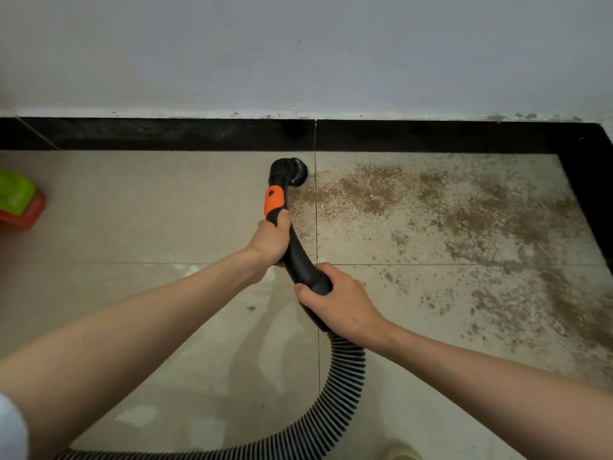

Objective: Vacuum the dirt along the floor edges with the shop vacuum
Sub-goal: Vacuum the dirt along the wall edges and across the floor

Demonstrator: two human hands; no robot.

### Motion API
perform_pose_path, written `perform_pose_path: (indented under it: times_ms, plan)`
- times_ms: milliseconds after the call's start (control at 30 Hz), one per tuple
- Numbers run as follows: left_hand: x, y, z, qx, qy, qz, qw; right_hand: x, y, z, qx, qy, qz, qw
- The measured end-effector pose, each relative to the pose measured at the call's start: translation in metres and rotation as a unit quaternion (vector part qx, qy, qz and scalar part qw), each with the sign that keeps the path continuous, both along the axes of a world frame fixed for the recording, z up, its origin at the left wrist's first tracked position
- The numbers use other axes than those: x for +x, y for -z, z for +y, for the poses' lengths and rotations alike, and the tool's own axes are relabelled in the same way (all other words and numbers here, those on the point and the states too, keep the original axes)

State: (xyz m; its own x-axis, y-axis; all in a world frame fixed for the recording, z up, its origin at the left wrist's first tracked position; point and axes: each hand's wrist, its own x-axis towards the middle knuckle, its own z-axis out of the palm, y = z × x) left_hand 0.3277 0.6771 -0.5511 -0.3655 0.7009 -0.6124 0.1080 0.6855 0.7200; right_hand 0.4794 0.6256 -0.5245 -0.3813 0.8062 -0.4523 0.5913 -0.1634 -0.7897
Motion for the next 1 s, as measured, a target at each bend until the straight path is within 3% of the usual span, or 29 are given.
perform_pose_path:
  times_ms: [300,733,1000]
  plan:
    - [0.016,-0.01,0.021,0.005,0.024,-0.021,0.999,0.01,-0.003,0.014,-0.006,0.051,0.025,0.998]
    - [-0.022,-0.006,-0.036,-0.024,-0.078,0.03,0.996,-0.009,0.003,-0.009,-0.062,-0.059,0.056,0.995]
    - [0.003,-0.006,-0.04,-0.008,-0.022,-0.012,1.0,0.01,0.002,-0.029,-0.035,-0.007,0.036,0.999]
